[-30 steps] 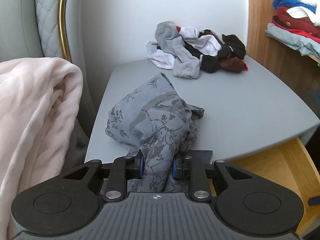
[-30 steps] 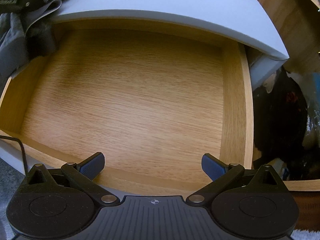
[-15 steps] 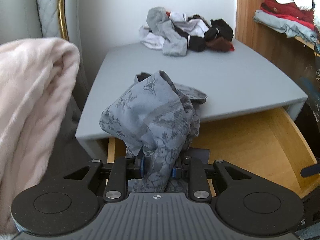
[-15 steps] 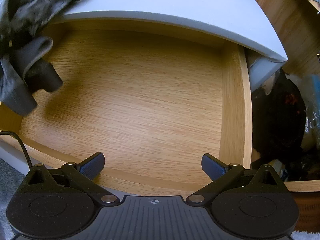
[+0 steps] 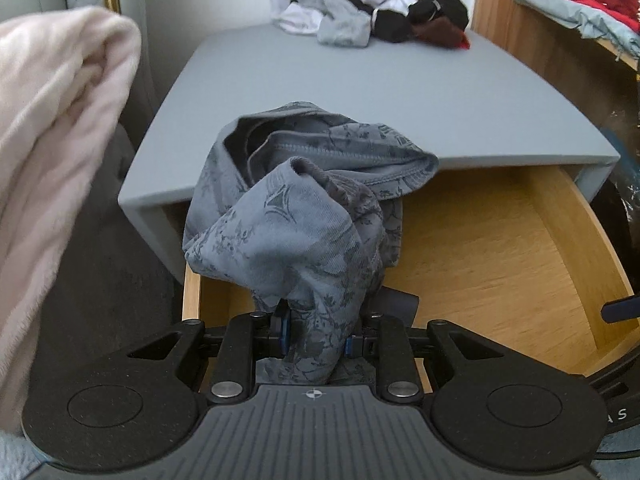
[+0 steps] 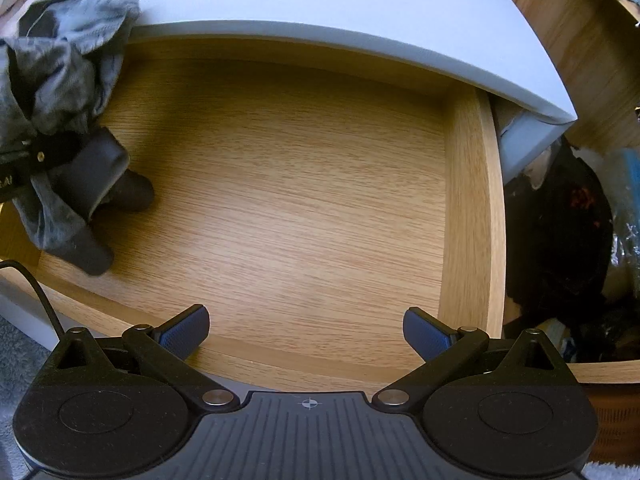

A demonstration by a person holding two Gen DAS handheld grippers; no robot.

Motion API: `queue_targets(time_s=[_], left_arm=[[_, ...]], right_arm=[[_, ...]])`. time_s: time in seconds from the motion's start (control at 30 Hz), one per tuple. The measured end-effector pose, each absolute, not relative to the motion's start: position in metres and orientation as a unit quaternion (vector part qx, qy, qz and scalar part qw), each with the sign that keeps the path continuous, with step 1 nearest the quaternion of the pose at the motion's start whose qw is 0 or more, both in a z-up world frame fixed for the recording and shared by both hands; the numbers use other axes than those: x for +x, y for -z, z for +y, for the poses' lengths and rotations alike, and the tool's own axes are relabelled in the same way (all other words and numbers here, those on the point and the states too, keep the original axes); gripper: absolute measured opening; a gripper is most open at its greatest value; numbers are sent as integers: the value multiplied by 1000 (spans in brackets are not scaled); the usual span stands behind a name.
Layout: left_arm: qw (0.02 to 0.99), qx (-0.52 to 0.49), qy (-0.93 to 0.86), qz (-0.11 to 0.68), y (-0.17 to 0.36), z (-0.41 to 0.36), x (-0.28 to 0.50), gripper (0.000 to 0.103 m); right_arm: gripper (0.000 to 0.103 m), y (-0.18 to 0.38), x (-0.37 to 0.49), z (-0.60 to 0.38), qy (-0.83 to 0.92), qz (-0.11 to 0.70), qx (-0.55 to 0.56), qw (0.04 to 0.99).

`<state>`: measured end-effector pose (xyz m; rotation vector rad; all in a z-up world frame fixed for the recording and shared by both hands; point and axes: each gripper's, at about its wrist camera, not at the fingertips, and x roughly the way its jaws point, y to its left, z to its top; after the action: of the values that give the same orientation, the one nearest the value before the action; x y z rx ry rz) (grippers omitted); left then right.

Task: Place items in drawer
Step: 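Lower the held underwear into the open drawer with the left tool, then open the left tool to release the underwear inside the drawer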

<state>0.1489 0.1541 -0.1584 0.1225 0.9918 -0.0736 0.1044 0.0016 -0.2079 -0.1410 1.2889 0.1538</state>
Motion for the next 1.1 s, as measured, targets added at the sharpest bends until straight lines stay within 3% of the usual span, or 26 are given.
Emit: queue_targets(time_s=[0.77,1.1], left_arm=[[835,32,60,546,197,154,179,25],[840,30,42,540,205,162,190,25]], right_arm=[[103,208,104,0,-72,598,-68,795],[103,209,104,1,-72,598,-68,795]])
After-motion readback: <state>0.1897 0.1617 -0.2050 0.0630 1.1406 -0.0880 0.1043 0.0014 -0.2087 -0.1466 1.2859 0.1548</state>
